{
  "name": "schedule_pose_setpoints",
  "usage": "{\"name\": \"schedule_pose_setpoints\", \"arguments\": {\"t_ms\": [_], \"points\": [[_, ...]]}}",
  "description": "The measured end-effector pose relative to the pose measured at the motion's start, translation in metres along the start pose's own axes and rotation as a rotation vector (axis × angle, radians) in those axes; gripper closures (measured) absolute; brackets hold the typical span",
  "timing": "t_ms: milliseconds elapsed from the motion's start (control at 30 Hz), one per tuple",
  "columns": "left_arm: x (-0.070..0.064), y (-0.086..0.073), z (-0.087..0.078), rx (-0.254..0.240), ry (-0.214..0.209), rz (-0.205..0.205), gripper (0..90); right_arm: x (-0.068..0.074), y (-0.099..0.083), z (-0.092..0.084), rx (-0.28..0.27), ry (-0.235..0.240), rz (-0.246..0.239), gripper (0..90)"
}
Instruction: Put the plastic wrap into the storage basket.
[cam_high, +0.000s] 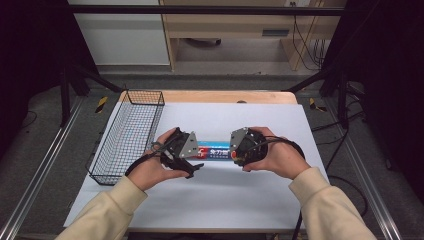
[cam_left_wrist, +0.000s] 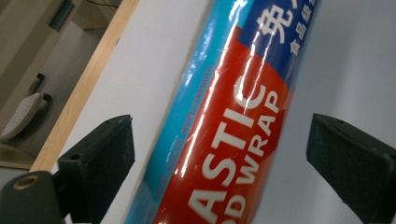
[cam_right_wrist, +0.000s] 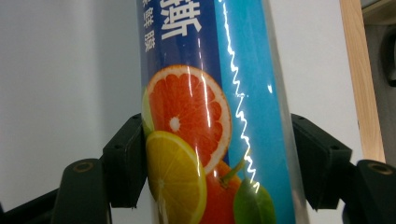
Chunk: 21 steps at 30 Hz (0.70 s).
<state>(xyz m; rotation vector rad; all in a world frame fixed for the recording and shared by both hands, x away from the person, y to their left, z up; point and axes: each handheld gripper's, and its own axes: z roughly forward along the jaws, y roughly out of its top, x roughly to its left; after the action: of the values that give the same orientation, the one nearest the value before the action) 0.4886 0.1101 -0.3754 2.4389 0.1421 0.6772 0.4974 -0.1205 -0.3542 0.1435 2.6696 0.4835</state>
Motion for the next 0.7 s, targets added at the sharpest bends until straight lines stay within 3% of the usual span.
{"name": "schedule_pose_setpoints", "arguments": {"t_ms": [133, 300, 567, 700], "points": [[0.0, 0.004, 0.002, 0.022, 0.014, 0.022, 15.0, 0.0, 0.006, -0.005, -0.002, 0.003, -0.015, 29.6], [0.002, 0.008, 0.004, 0.056, -0.004, 0.047, 19.5, 0.002, 0.014, -0.011, -0.005, 0.009, -0.041, 29.7], [0.001, 0.009, 0.007, 0.086, -0.026, 0.052, 25.5, 0.004, 0.017, -0.012, -0.008, 0.008, -0.056, 29.7], [0.001, 0.008, 0.009, 0.071, -0.026, 0.055, 25.6, 0.004, 0.015, -0.01, -0.011, 0.014, -0.045, 29.8]]}}
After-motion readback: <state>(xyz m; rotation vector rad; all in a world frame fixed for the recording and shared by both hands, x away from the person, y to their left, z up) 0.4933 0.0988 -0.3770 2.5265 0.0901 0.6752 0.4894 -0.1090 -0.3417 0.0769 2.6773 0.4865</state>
